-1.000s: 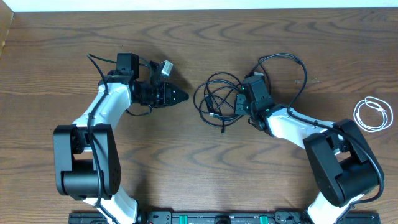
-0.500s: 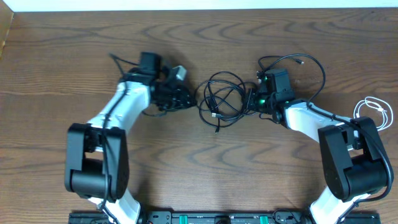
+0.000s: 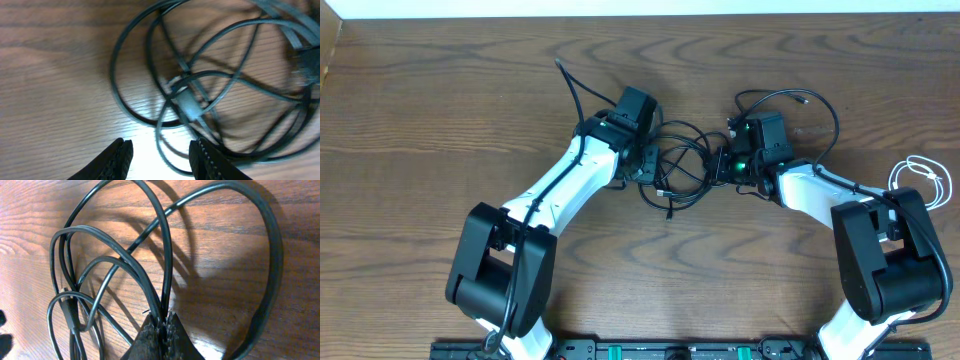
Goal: Untangle cables
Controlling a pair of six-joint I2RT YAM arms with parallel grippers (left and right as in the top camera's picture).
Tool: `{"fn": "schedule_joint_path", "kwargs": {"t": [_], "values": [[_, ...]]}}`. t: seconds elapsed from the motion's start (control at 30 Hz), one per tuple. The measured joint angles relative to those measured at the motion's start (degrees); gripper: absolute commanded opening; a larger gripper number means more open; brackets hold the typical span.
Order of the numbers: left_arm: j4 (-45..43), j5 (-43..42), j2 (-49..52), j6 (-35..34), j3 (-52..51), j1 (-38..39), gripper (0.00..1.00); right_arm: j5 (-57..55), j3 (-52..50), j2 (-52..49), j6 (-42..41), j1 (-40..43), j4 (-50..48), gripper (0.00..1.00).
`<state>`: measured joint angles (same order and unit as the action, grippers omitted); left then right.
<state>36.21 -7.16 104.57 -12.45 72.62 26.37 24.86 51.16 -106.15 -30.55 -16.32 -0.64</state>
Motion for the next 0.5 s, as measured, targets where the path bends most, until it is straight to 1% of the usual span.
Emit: {"fn": "schedule_joint_path", "kwargs": {"t": [0.1,0.5], "values": [[0.24,1.36,0.02,0.00,-1.14,-0.02,0.43,0.00,0.00,0.00,0.02,0.00,0.02,0.01],[-3.80,-0.09,3.48,0.00,-3.63,-0.02,0.43,-0.24,0.00,0.00,0.04,0.00,0.00,0.01]]}}
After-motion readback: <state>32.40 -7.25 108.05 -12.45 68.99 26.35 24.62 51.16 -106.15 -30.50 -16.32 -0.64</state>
